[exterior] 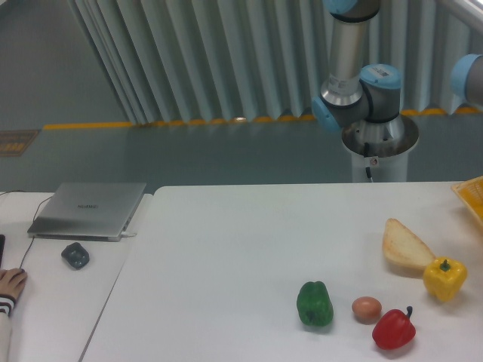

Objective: Place the triangular bread in the basket
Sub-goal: 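Move the gripper in from the basket side toward the triangular bread slice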

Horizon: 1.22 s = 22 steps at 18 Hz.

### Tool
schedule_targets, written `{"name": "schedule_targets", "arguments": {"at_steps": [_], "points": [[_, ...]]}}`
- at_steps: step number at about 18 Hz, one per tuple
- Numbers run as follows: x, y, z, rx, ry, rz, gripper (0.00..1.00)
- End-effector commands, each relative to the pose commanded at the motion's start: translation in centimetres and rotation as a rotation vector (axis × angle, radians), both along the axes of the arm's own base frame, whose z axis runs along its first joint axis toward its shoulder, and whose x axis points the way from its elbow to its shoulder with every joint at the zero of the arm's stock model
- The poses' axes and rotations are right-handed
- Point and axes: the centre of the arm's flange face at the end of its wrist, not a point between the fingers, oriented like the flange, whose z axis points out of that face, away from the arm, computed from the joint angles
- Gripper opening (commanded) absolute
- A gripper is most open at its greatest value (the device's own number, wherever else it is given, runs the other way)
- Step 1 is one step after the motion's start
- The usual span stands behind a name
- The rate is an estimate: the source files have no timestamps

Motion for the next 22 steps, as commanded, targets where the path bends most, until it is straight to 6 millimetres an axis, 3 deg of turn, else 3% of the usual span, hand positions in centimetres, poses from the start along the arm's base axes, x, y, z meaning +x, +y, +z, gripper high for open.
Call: {"name": "schedule_targets", "arguments": {"at_steps": [7,11,22], "points": [[1.3,1.7,-0.2,0.03,-0.012,-0.006,1.0],[1.3,1.9,-1.2,0.071,0.008,0.106,1.0],[1.7,1.4,-2.5,0.056,-0.011,0.11,1.0]]}}
